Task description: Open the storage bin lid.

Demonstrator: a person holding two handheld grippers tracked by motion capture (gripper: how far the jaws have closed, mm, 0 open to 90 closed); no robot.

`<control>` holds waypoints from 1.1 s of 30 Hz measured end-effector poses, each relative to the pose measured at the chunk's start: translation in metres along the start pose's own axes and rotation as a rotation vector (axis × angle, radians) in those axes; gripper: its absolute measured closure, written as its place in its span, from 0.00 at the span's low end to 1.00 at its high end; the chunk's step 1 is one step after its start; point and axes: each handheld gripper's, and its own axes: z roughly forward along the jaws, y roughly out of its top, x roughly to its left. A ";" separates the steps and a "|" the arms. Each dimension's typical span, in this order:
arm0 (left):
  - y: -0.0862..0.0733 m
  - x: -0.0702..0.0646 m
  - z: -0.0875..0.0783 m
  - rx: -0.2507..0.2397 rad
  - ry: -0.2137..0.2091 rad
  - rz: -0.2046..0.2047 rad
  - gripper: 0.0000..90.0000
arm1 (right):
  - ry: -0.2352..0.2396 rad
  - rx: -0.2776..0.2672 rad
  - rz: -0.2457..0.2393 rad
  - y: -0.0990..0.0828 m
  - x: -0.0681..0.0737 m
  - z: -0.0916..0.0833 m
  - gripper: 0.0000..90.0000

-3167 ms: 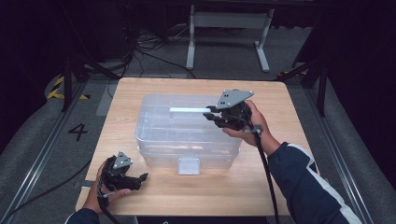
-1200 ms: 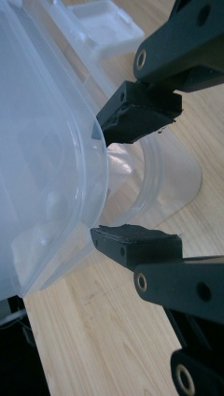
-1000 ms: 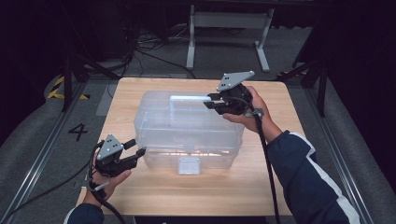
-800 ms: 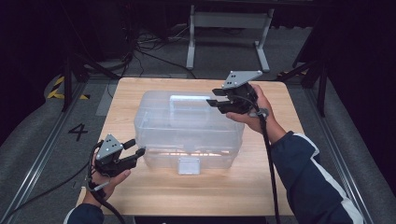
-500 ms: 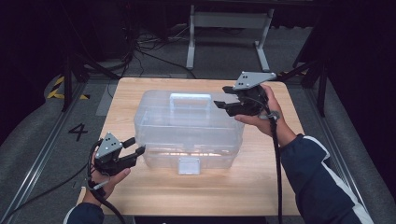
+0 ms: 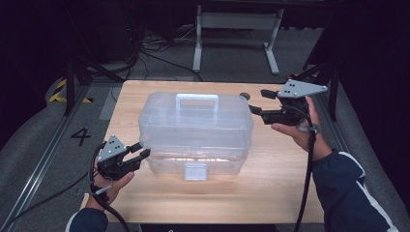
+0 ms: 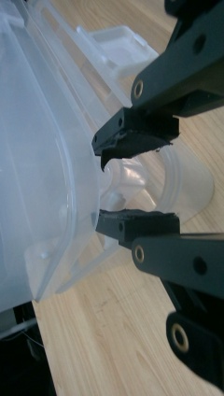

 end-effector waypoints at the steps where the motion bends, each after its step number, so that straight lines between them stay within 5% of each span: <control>1: 0.001 0.000 0.000 0.000 -0.001 0.005 0.71 | -0.004 -0.003 0.003 -0.004 -0.002 -0.003 0.40; 10: 0.008 -0.002 0.000 -0.016 -0.002 0.053 0.78 | 0.001 0.013 0.042 -0.045 -0.007 -0.012 0.40; 18: 0.011 -0.003 -0.002 0.004 0.015 0.095 0.80 | 0.073 0.026 0.062 -0.083 0.003 -0.008 0.39; 24: 0.013 -0.002 -0.005 0.032 0.012 0.123 0.87 | 0.124 0.076 0.019 -0.095 0.024 0.006 0.41; 26: 0.013 -0.002 -0.006 0.044 0.016 0.134 0.89 | 0.100 0.080 0.011 -0.097 0.027 0.009 0.42; 31: 0.013 -0.001 -0.007 0.042 0.014 0.146 0.95 | 0.115 0.058 0.047 -0.100 0.024 0.007 0.42; 33: 0.012 0.000 -0.006 0.045 0.045 0.126 0.99 | 0.121 0.059 0.037 -0.101 0.026 0.007 0.42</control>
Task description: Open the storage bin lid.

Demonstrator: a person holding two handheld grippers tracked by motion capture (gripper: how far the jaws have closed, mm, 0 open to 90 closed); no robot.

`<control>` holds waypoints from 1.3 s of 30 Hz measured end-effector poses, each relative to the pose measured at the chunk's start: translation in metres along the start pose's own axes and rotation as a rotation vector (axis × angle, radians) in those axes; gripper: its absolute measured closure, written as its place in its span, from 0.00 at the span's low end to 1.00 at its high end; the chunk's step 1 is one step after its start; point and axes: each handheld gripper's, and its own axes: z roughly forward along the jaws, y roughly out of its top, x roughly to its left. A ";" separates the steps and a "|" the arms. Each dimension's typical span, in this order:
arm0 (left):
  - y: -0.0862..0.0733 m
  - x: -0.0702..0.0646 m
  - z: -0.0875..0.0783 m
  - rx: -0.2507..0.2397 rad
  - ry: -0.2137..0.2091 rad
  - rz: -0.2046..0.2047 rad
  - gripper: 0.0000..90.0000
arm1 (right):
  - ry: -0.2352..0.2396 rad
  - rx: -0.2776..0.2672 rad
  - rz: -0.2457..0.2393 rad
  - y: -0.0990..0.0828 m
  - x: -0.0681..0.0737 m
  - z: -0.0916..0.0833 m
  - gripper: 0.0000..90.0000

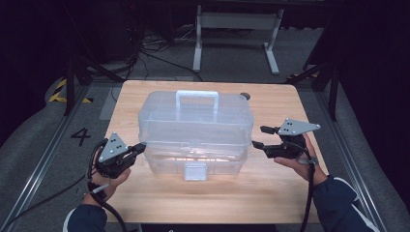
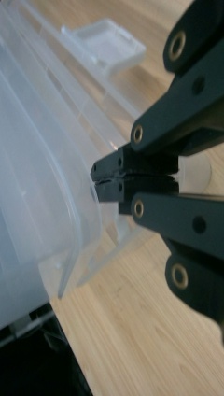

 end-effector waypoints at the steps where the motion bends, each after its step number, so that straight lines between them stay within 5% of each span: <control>1: 0.000 0.000 0.000 0.000 0.000 0.000 0.99 | 0.000 0.000 0.000 0.000 0.000 0.000 0.42; 15: 0.008 0.002 0.005 -0.041 0.025 -0.033 1.00 | 0.008 -0.013 -0.048 0.000 0.017 0.010 0.44; 22: 0.009 0.002 0.006 -0.045 0.025 -0.030 1.00 | -0.054 -0.076 -0.010 0.003 0.012 0.017 0.49; 39: 0.007 0.003 0.004 -0.057 0.025 -0.026 1.00 | -0.133 -0.201 -0.050 0.010 0.018 0.013 0.70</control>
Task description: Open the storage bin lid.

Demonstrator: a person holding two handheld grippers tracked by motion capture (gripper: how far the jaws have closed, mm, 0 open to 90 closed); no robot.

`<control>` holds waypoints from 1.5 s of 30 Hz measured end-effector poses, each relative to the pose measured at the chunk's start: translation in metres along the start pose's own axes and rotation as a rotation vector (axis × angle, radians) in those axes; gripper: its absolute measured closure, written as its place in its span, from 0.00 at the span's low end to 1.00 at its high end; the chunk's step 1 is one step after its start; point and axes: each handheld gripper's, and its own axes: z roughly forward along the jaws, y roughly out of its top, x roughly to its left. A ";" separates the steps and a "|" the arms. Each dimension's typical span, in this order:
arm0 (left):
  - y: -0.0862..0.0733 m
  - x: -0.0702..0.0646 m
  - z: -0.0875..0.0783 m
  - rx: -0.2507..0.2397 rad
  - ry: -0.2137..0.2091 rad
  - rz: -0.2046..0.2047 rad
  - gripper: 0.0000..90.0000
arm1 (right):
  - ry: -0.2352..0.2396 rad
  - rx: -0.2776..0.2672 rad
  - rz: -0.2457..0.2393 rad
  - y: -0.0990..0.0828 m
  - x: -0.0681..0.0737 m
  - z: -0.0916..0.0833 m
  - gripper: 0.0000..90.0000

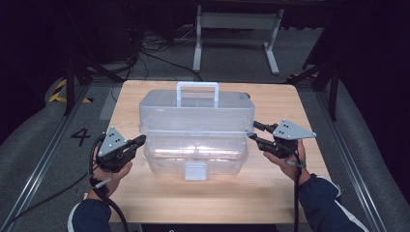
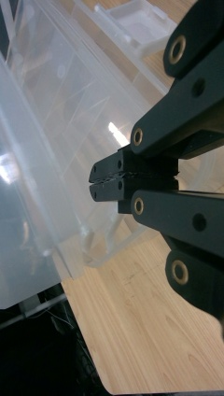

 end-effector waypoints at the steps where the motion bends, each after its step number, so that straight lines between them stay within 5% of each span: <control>1: -0.001 -0.001 0.000 0.007 -0.002 0.003 1.00 | -0.009 -0.002 -0.006 0.001 0.000 0.000 0.70; 13: -0.018 -0.001 -0.014 0.024 -0.002 0.027 0.99 | -0.079 -0.060 0.011 0.012 -0.003 0.004 0.76; 22: -0.051 -0.012 -0.009 0.127 -0.014 0.046 0.93 | -0.123 -0.075 0.033 0.021 -0.006 0.008 0.78; 27: -0.067 -0.025 -0.002 0.215 -0.020 0.102 0.87 | -0.140 -0.088 0.063 0.025 -0.008 0.011 0.79; 30: -0.073 -0.029 0.002 0.244 -0.012 0.107 0.78 | -0.151 -0.092 0.071 0.027 -0.008 0.012 0.80; 37: -0.085 -0.027 0.011 0.306 0.009 0.034 0.45 | -0.195 -0.088 0.070 0.034 -0.010 0.017 0.82; 45: -0.093 -0.026 0.021 0.363 0.002 0.035 0.35 | -0.225 -0.082 0.061 0.040 -0.013 0.021 0.83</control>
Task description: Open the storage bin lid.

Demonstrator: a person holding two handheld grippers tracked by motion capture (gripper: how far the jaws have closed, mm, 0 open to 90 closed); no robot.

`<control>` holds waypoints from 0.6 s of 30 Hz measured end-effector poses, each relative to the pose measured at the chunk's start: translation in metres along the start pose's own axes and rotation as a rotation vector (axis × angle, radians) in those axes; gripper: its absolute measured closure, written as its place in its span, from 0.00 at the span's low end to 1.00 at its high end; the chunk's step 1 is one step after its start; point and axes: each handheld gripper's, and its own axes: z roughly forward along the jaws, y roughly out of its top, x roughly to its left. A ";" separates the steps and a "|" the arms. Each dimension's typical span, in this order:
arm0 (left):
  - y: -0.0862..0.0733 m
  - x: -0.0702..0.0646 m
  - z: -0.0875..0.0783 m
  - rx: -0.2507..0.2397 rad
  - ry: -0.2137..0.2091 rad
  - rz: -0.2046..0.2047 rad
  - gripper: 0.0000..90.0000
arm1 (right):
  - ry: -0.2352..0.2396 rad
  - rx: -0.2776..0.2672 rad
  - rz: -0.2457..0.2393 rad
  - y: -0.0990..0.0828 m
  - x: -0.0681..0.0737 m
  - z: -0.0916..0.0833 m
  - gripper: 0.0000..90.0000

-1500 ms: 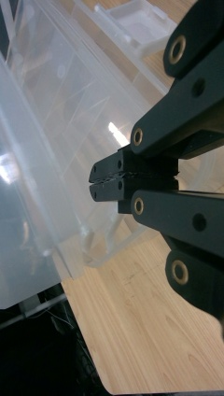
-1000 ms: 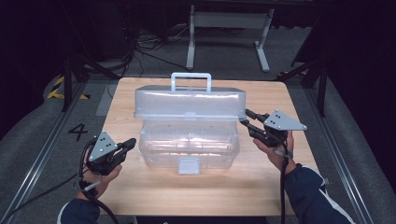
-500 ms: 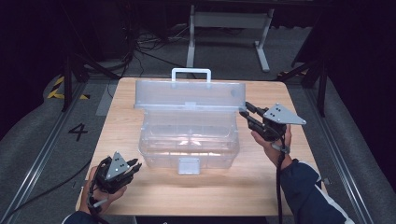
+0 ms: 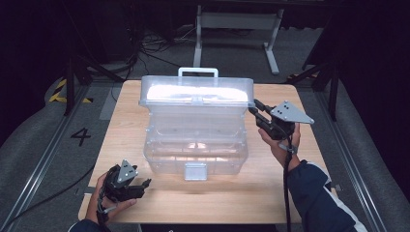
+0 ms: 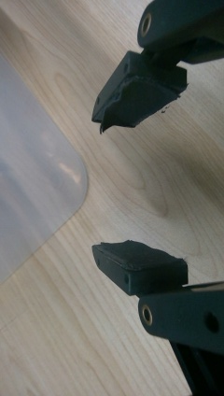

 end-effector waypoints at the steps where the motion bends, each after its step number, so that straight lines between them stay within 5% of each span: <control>1: 0.000 0.000 0.001 0.009 -0.003 0.002 0.34 | -0.003 0.003 0.004 0.001 0.000 0.001 0.84; 6: -0.006 0.002 0.010 0.047 -0.031 0.008 0.30 | -0.035 0.013 -0.002 0.006 0.001 0.005 0.85; 18: -0.016 0.012 0.017 -0.017 -0.093 -0.077 0.22 | -0.062 0.028 -0.033 0.013 -0.003 0.011 0.88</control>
